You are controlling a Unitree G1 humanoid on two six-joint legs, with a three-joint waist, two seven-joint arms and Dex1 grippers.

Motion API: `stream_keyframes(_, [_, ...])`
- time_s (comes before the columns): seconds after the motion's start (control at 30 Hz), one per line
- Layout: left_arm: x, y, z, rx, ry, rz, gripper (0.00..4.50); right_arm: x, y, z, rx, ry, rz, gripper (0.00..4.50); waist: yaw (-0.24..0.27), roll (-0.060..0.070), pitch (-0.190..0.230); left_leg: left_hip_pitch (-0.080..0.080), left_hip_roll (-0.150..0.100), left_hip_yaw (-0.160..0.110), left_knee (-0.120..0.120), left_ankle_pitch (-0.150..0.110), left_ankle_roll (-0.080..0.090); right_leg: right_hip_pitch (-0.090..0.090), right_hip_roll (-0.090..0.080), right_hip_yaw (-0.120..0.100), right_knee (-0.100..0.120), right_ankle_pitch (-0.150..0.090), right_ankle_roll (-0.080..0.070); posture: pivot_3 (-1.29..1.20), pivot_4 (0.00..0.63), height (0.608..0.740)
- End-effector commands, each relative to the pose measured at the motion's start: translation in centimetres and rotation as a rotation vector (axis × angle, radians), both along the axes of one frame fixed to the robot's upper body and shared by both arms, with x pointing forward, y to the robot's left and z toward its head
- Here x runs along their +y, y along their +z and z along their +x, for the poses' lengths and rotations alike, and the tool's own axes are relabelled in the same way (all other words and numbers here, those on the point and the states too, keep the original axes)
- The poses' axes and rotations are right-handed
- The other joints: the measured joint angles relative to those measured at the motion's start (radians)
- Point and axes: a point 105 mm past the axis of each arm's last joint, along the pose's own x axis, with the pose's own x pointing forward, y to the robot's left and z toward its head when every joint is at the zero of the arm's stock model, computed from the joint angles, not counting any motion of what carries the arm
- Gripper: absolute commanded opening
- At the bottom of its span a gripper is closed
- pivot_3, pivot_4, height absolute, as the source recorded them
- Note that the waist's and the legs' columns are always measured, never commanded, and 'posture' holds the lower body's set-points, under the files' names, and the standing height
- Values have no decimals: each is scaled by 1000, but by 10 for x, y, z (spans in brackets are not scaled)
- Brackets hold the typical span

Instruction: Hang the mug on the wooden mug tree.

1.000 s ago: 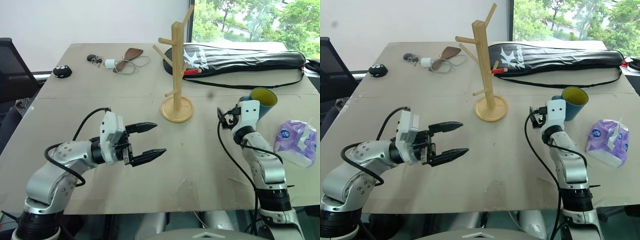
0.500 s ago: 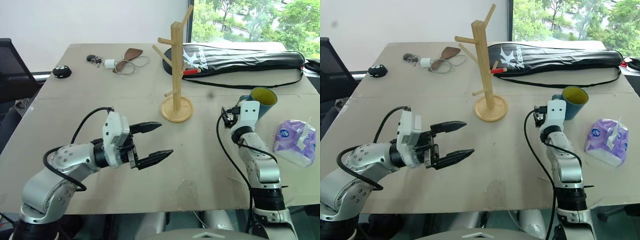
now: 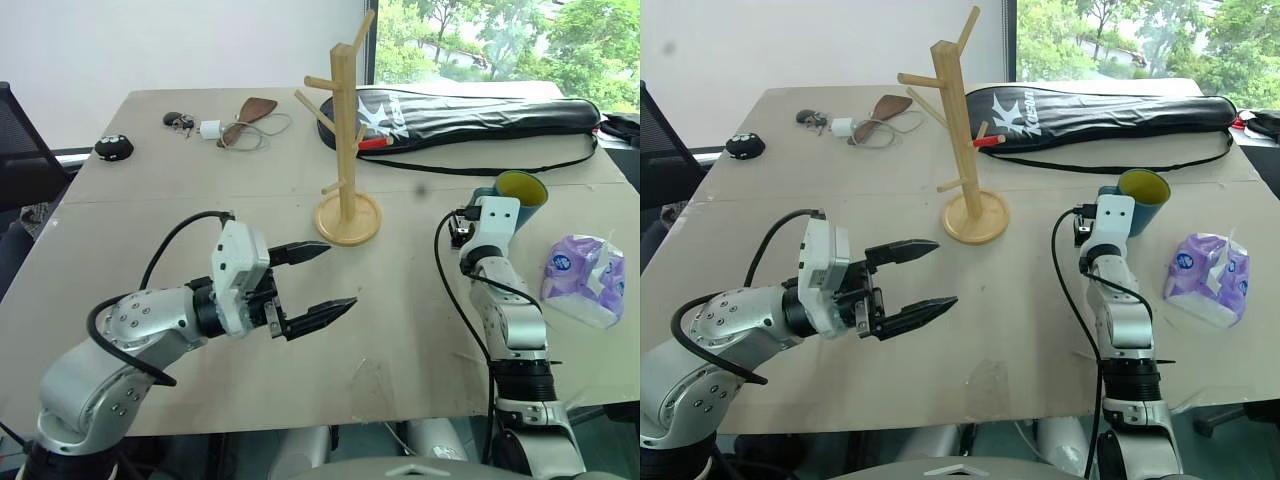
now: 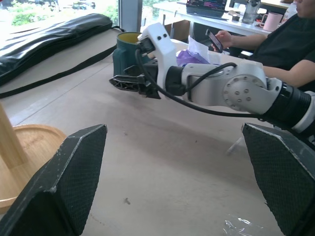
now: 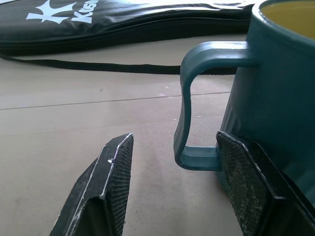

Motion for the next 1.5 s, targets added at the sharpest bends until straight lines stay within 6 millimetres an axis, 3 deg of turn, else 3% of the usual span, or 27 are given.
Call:
stream_keyframes(0.03, [-3,4,-8,-26,-8,5,4500,-3,15,5,-68,-23,0,2679,0,0,0,0,0,0,0,0,0,0,0,0,0,0,0,0,150,738])
stream_keyframes(0.23, [0,2,-13,-26,26,8,4500,-1,13,15,-74,-21,4,2679,-1,0,0,0,0,0,0,0,0,0,0,0,0,0,0,0,150,738])
stream_keyframes(0.33, [3,3,-12,-30,46,2,4500,-4,12,18,-77,-31,7,1310,-1,0,0,0,0,0,0,0,0,0,0,0,0,0,0,0,150,738])
stream_keyframes(0.37, [8,5,-7,-31,66,-6,4500,-6,11,19,-77,-37,4,1019,0,1,0,0,0,0,0,0,0,0,0,0,0,0,0,0,150,738])
stream_keyframes(0.43, [15,6,1,-29,86,-12,4500,-10,11,21,-80,-49,6,28,1,1,0,0,0,0,0,0,0,0,0,0,0,0,0,0,150,738])
stream_keyframes(0.73, [30,1,7,-27,96,-5,4500,-8,17,10,-110,26,-8,28,-2,1,1,0,0,1,-1,0,0,-1,0,1,-1,0,0,0,150,738])
stream_keyframes(0.93, [38,-1,8,-38,119,-39,4500,44,49,-37,-166,599,-37,28,-1,3,2,-1,0,1,-1,0,0,-1,0,1,-1,0,0,0,150,738])
stream_keyframes(1.07, [50,-2,20,-74,183,-59,4500,57,68,-55,-116,846,-88,28,0,3,2,0,1,0,-1,0,0,0,0,0,-1,0,0,0,150,738])
stream_keyframes(1.3, [52,5,37,-68,133,-70,4500,72,121,-43,-66,1059,-145,28,0,3,2,-1,0,-1,0,0,0,0,0,-1,-1,0,0,0,150,738])
stream_keyframes(1.5, [50,5,37,-73,110,-63,4500,85,139,-40,-10,1165,-169,28,0,2,1,-11,0,-2,-1,0,0,-9,-2,-3,-5,0,0,0,150,738])
